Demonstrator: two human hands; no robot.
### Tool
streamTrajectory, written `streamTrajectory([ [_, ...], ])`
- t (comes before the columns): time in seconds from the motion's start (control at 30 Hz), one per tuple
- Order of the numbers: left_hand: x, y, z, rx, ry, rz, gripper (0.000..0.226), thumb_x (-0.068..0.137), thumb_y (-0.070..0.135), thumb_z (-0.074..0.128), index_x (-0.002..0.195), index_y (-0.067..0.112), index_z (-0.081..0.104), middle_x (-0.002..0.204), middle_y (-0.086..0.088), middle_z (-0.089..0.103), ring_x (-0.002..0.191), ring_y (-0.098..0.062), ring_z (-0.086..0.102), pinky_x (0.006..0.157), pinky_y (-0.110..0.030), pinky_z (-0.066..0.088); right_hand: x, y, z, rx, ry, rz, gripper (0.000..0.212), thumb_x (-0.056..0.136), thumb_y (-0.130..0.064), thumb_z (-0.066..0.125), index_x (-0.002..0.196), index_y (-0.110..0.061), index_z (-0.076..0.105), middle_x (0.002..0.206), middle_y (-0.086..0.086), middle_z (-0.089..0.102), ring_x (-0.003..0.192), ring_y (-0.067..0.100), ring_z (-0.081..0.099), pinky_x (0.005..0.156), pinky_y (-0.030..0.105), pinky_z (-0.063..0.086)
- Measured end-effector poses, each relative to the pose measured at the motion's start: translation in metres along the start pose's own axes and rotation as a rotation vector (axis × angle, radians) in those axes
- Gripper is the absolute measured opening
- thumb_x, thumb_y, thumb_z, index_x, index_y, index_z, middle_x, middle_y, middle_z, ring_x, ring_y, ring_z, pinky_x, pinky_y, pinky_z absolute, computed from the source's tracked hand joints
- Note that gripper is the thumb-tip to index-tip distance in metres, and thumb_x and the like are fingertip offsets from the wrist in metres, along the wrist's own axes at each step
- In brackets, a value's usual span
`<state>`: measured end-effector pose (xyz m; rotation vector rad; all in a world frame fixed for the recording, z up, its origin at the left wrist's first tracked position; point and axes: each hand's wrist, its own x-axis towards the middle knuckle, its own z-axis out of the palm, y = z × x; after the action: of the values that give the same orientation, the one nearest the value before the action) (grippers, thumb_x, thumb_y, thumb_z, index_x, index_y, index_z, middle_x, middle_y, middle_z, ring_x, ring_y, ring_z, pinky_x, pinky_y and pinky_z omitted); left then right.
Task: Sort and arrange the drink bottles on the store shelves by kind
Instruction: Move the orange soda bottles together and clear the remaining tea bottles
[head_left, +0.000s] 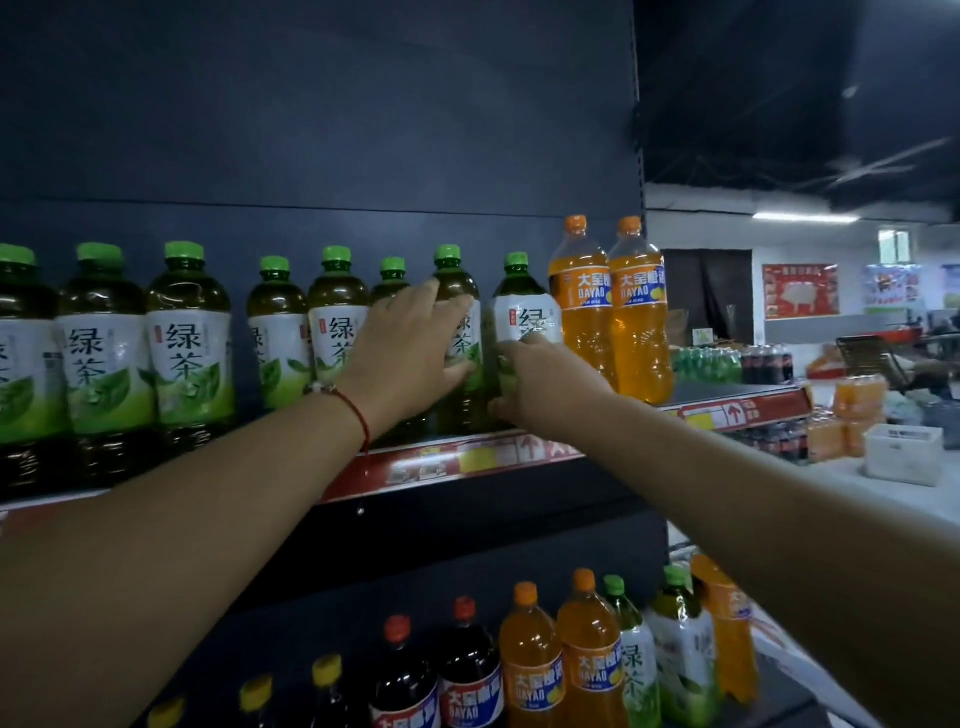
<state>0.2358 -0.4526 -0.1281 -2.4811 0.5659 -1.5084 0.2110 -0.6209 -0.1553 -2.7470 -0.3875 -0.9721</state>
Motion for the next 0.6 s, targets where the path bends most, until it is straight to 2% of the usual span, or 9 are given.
streamTrajectory([
  [0.1,0.000,0.020,0.003,-0.004,0.035,-0.020,0.078,0.083,0.059,0.061,0.147,0.024,0.034,0.131,-0.009,0.050,0.118,-0.028,0.049,0.100,-0.045,0.042,0.012,0.030,-0.033,-0.138,0.049,0.059,0.054,0.087,-0.038,0.068,0.134,-0.018,0.049,0.130,0.007,0.053,0.105,0.024,0.059,0.083,0.036,0.055],
  [0.17,0.011,0.032,0.003,0.028,0.044,-0.012,0.079,0.083,0.059,0.060,0.148,0.024,0.032,0.138,-0.012,0.045,0.123,-0.030,0.044,0.104,-0.047,0.038,0.026,0.047,-0.053,-0.110,0.095,0.110,0.050,0.088,-0.041,0.067,0.129,-0.017,0.052,0.125,0.008,0.056,0.103,0.024,0.059,0.076,0.032,0.051],
  [0.3,0.036,0.046,0.002,0.115,0.023,0.013,0.087,0.083,0.067,0.055,0.153,0.027,0.022,0.158,-0.014,0.026,0.145,-0.037,0.022,0.118,-0.058,0.016,0.060,0.073,-0.079,-0.115,0.171,0.128,0.065,0.089,-0.044,0.062,0.145,-0.019,0.039,0.139,0.012,0.050,0.123,0.032,0.051,0.095,0.040,0.046],
  [0.4,0.044,0.052,0.012,0.196,-0.022,0.050,0.094,0.081,0.079,0.046,0.154,0.029,0.014,0.160,-0.018,0.022,0.149,-0.042,0.010,0.118,-0.063,0.004,0.080,0.084,-0.088,-0.090,0.190,0.156,0.069,0.089,-0.047,0.062,0.148,-0.024,0.034,0.143,0.010,0.049,0.121,0.031,0.054,0.086,0.037,0.048],
  [0.5,0.048,0.054,0.027,0.231,-0.081,0.074,0.100,0.078,0.085,0.038,0.156,0.030,0.009,0.158,-0.021,0.025,0.149,-0.045,0.005,0.116,-0.064,-0.002,0.098,0.089,-0.083,-0.125,0.211,0.182,0.074,0.085,-0.059,0.060,0.146,-0.025,0.036,0.136,0.012,0.055,0.120,0.034,0.053,0.094,0.045,0.051],
  [0.6,0.049,0.052,0.037,0.265,-0.105,0.084,0.103,0.078,0.086,0.036,0.156,0.028,0.001,0.158,-0.022,0.027,0.149,-0.045,0.000,0.115,-0.065,-0.005,0.114,0.091,-0.070,-0.120,0.170,0.263,0.083,0.084,-0.065,0.057,0.150,-0.026,0.027,0.136,0.017,0.052,0.124,0.038,0.049,0.097,0.052,0.049],
])
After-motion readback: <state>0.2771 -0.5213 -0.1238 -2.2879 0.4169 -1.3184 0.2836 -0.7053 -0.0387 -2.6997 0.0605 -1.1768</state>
